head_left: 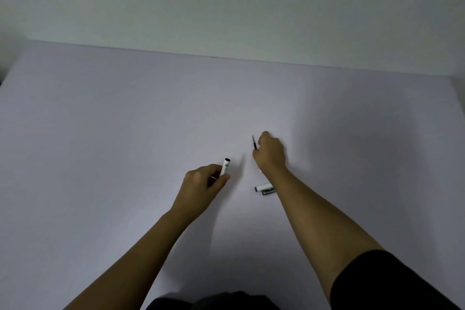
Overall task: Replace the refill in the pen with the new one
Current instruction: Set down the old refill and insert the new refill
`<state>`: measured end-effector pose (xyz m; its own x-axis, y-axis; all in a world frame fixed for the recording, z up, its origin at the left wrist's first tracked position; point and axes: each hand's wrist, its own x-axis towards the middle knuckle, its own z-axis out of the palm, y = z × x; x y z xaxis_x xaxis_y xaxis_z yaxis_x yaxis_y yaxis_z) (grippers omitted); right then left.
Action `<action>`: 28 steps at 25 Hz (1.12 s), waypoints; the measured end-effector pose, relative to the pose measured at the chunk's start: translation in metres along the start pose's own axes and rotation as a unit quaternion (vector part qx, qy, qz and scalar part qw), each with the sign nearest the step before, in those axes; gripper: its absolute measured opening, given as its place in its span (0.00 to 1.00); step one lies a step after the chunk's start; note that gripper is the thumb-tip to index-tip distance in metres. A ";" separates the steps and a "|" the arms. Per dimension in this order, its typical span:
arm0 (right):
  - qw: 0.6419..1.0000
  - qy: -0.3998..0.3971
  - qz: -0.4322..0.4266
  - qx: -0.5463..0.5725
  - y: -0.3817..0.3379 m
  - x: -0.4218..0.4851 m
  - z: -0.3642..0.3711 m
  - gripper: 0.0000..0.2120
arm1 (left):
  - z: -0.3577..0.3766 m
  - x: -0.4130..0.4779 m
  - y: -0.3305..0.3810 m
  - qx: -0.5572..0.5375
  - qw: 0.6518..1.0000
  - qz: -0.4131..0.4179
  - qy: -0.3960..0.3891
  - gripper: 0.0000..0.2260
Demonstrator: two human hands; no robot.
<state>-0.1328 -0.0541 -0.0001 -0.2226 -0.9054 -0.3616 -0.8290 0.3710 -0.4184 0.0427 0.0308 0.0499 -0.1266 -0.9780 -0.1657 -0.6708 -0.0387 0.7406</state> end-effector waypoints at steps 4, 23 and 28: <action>0.990 -0.023 0.011 0.136 -0.013 -0.007 0.000 0.14 | -0.001 0.000 0.001 0.006 1.000 -0.001 0.006 0.07; 0.884 0.048 -0.083 0.458 -0.041 -0.099 -0.092 0.04 | -0.023 -0.030 0.042 0.012 0.999 0.001 0.035 0.10; 0.885 0.012 -0.114 0.452 -0.044 -0.116 -0.097 0.05 | -0.032 -0.038 0.057 0.012 0.998 0.028 0.050 0.09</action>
<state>-0.1200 0.0141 0.1408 -0.1220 -0.9780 -0.1695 -0.1064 0.1827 -0.9774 0.0329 0.0588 0.1193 -0.0911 -0.9941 -0.0583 -0.6821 0.0196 0.7310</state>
